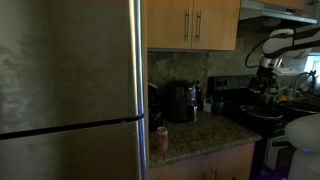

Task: Put the pepper shaker next to the can

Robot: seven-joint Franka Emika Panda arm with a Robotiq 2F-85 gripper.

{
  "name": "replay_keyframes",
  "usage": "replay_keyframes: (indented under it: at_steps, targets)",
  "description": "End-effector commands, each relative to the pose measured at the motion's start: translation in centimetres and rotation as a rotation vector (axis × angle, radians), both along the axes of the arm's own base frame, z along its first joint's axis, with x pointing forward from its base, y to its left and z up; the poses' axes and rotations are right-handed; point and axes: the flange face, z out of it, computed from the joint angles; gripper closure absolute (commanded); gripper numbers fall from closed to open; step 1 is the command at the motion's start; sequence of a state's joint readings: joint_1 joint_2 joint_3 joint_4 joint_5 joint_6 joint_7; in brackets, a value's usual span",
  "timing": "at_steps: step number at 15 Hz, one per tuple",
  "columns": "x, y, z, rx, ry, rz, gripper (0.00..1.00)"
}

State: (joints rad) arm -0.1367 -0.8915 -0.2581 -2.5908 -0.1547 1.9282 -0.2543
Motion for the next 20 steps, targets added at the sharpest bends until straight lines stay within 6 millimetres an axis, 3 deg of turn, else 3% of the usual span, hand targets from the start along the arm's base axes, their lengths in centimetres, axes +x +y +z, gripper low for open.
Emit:
replay_keyframes:
  at_steps: [1,9,11,12,14,17,20]
  targets:
    - [0.0,0.0,0.1,0.000,0.001,0.000,0.00]
    - [0.0,0.0,0.1,0.000,0.001,0.000,0.00]
    - [-0.2,-0.2,0.2,-0.021,-0.002,-0.124,0.00]
    - [0.0,4.7,4.9,0.003,-0.025,-0.190,0.00]
    - [1.6,7.1,7.5,0.027,-0.070,-0.296,0.00]
    - [3.6,13.0,13.6,0.005,-0.152,-0.462,0.00]
    - [3.3,18.4,18.0,0.013,-0.105,-0.577,0.00]
